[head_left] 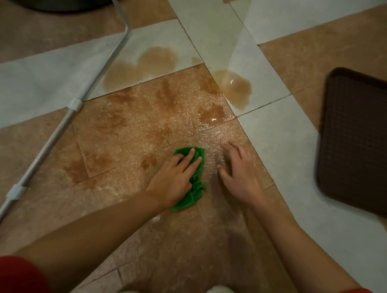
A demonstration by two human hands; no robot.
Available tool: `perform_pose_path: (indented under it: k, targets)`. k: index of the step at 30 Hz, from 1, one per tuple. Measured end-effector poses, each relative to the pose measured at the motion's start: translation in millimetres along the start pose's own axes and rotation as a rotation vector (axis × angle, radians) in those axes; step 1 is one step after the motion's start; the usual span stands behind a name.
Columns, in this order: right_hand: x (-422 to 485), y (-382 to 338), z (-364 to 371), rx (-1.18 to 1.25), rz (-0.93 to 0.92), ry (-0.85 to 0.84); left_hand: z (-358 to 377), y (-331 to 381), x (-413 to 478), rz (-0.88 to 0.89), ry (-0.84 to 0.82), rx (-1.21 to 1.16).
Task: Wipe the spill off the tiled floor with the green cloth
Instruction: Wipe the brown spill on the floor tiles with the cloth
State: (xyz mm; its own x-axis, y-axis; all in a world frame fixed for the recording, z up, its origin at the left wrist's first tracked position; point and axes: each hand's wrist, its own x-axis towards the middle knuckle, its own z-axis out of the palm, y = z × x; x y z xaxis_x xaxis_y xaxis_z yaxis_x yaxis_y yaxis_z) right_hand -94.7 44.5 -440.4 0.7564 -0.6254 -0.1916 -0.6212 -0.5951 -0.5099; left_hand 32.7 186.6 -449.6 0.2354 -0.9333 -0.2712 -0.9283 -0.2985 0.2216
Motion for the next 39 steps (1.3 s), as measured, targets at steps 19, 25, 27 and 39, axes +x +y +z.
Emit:
perform_pose_path:
  k: [19, 25, 27, 39]
  targets:
    - [-7, -7, 5, -0.088, -0.078, -0.121, 7, -19, -3, 0.047, 0.061, -0.019]
    - [-4, -10, 5, -0.072, -0.072, -0.111, 9, -14, -7, 0.048, 0.020, -0.047]
    - [-5, -9, 5, -0.061, -0.066, -0.115, 13, -21, -12, 0.088, 0.015, -0.046]
    - [-3, -15, 1, -0.046, -0.053, -0.120, 15, -21, -16, 0.145, -0.027, -0.079]
